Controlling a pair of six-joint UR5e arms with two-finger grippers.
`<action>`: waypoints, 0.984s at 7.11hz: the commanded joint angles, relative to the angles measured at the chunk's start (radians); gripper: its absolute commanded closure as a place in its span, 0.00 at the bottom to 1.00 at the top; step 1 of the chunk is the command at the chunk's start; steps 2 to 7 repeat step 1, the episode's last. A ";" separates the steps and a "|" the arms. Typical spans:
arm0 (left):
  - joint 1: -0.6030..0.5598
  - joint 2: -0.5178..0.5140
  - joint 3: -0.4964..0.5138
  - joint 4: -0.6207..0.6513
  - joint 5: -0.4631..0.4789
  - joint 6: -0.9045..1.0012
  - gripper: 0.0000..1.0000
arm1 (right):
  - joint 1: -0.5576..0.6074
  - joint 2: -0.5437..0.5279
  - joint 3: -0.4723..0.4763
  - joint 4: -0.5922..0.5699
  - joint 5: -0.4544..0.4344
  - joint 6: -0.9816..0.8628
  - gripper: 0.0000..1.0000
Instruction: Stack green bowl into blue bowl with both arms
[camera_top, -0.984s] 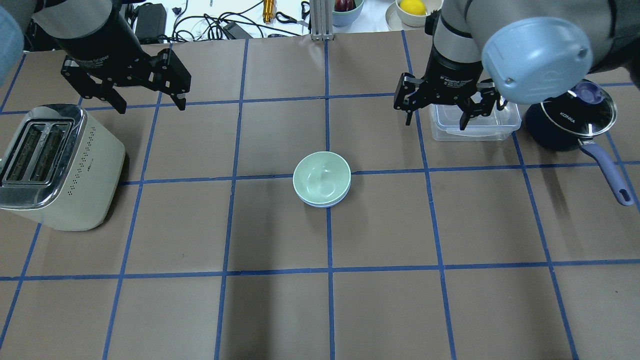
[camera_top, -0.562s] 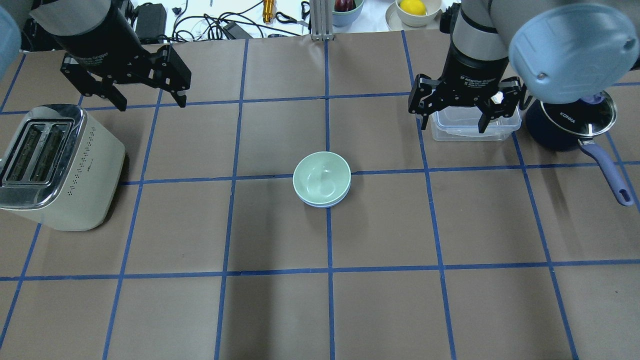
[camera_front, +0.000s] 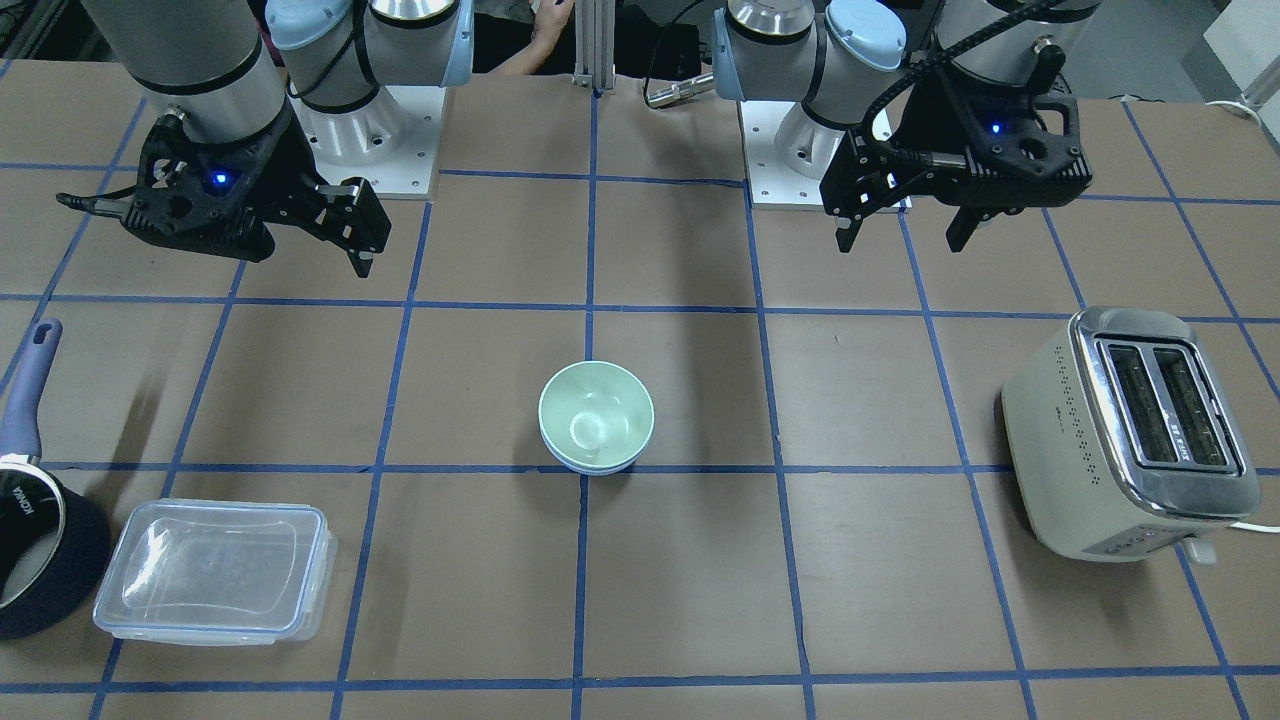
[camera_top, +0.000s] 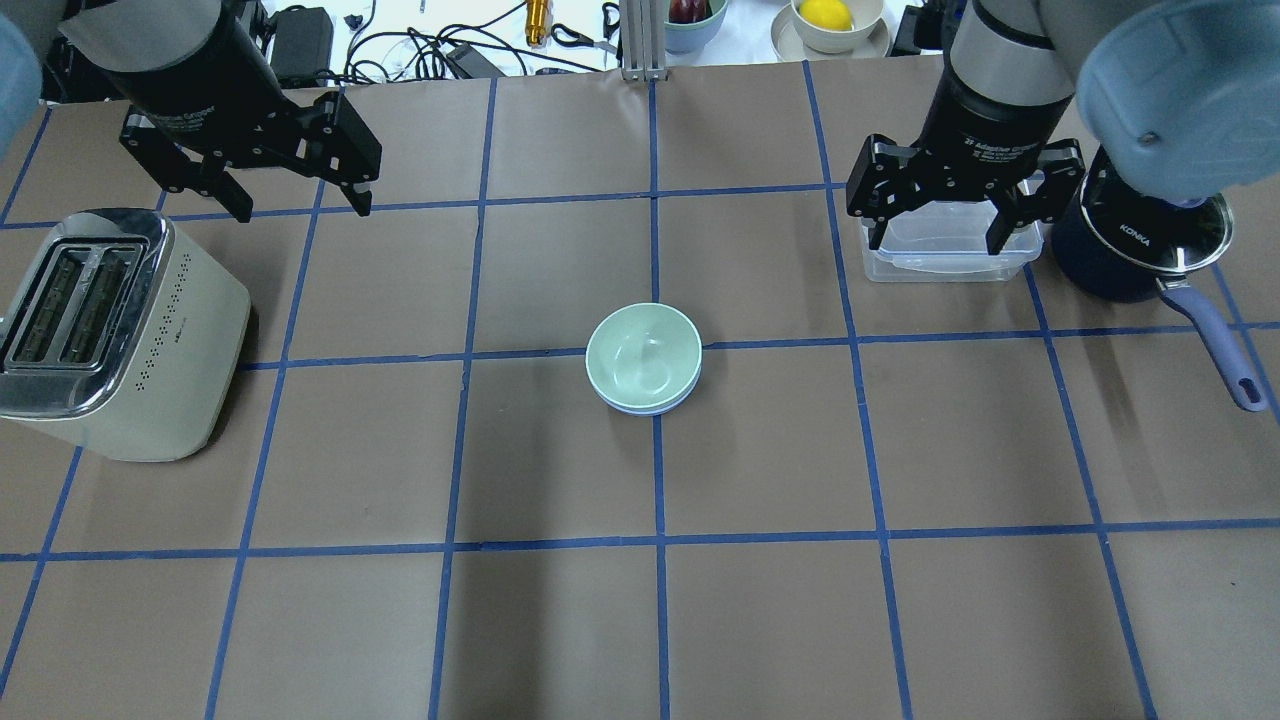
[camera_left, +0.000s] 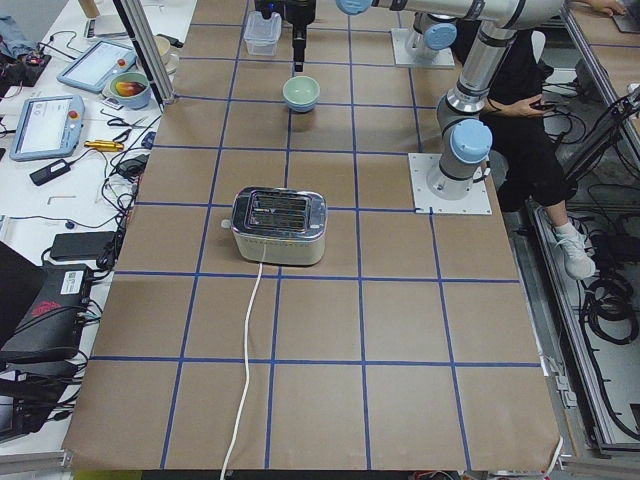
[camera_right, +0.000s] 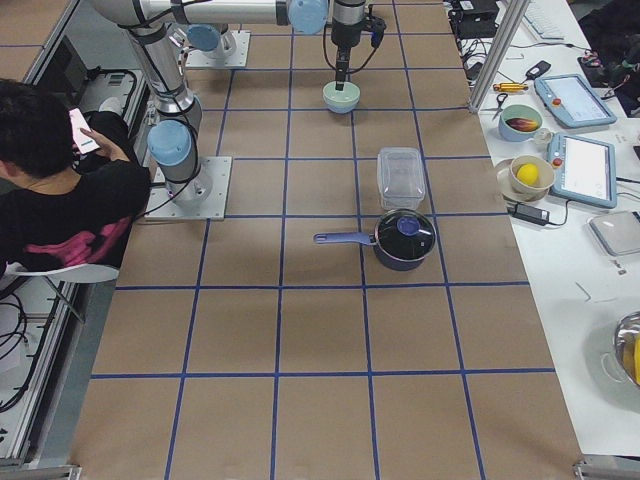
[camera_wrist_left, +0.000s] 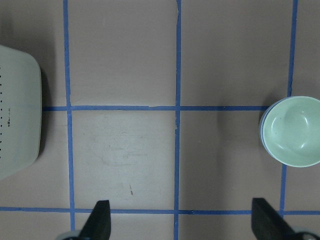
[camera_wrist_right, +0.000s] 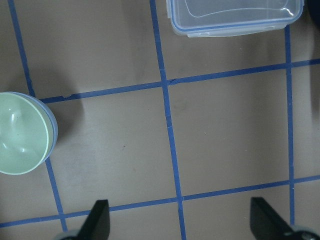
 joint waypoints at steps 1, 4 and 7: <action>0.000 -0.001 -0.001 0.004 -0.004 0.000 0.00 | 0.001 -0.010 0.003 0.007 0.002 0.001 0.00; 0.000 -0.001 -0.001 0.004 -0.004 0.000 0.00 | 0.001 -0.010 0.003 0.007 0.002 0.001 0.00; 0.000 -0.001 -0.001 0.004 -0.004 0.000 0.00 | 0.001 -0.010 0.003 0.007 0.002 0.001 0.00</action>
